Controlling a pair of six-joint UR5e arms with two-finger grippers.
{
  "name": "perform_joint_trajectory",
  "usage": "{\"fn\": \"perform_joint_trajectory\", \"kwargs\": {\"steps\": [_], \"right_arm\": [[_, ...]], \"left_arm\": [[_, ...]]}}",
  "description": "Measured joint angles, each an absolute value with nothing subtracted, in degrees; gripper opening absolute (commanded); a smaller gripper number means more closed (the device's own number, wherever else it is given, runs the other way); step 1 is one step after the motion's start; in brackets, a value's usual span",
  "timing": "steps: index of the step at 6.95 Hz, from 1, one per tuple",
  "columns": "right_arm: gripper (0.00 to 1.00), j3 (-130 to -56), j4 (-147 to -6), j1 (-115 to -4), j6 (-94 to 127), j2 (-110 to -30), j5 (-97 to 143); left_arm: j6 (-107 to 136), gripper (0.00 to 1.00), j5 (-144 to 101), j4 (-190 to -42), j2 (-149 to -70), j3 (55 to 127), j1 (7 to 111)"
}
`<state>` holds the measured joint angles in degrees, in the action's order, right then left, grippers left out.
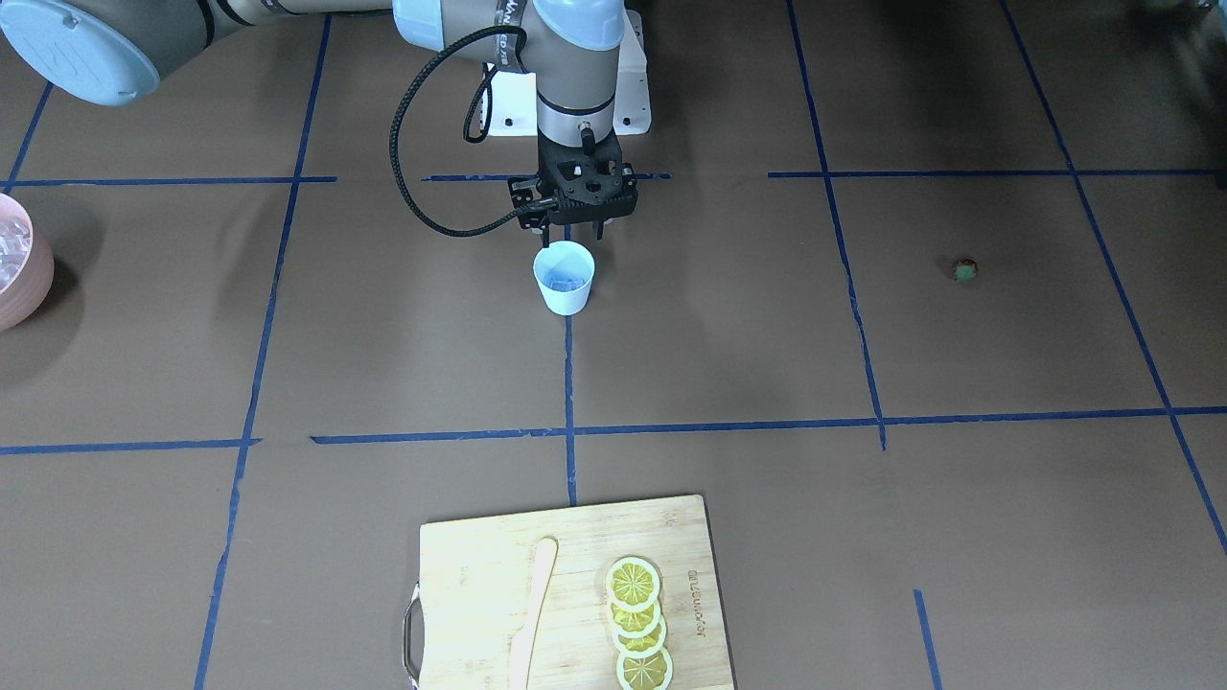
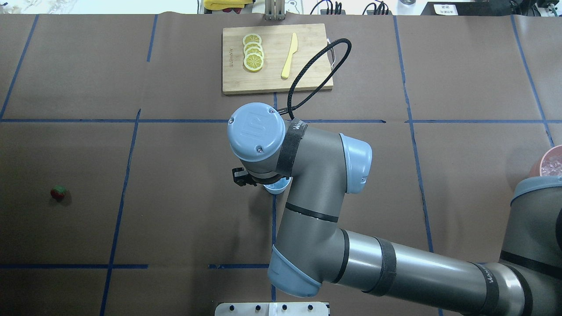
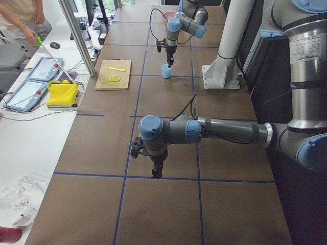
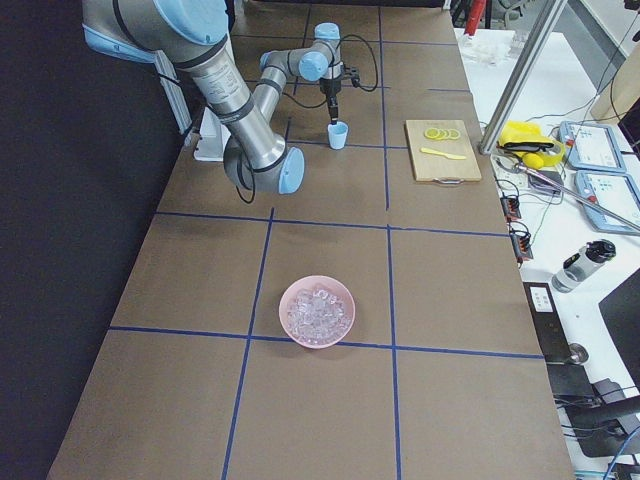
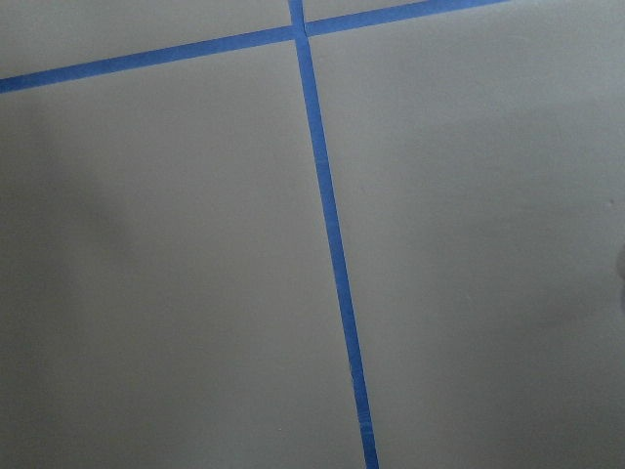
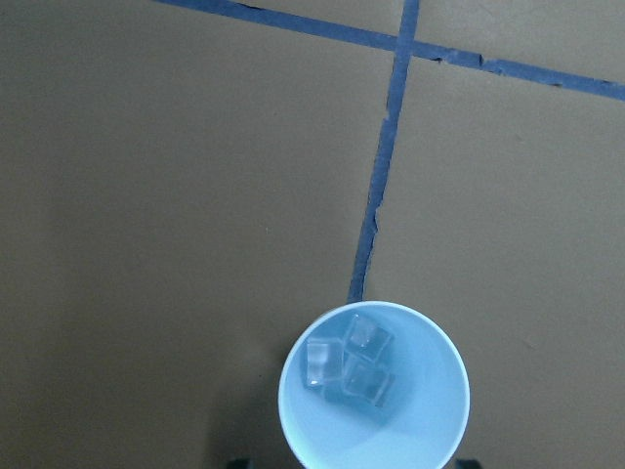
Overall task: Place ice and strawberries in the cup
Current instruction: 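Open the right gripper to drop the ice cube into the cup, then move the right gripper back toward the pink bowl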
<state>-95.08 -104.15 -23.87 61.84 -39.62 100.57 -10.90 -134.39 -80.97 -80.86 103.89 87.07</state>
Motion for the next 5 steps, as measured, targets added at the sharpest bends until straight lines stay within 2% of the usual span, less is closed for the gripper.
{"fn": "perform_joint_trajectory", "kwargs": {"steps": [3,5], "right_arm": [[0.98,-99.47,-104.31,-29.32,59.70,-42.64,103.08],[0.98,-104.97,-104.38,-39.08,49.02,-50.17,111.01]], "left_arm": [[-10.84,1.00,-134.05,-80.93,-81.25,104.44,87.07],[-10.46,1.00,-133.98,-80.87,-81.74,104.46,87.03]]}}
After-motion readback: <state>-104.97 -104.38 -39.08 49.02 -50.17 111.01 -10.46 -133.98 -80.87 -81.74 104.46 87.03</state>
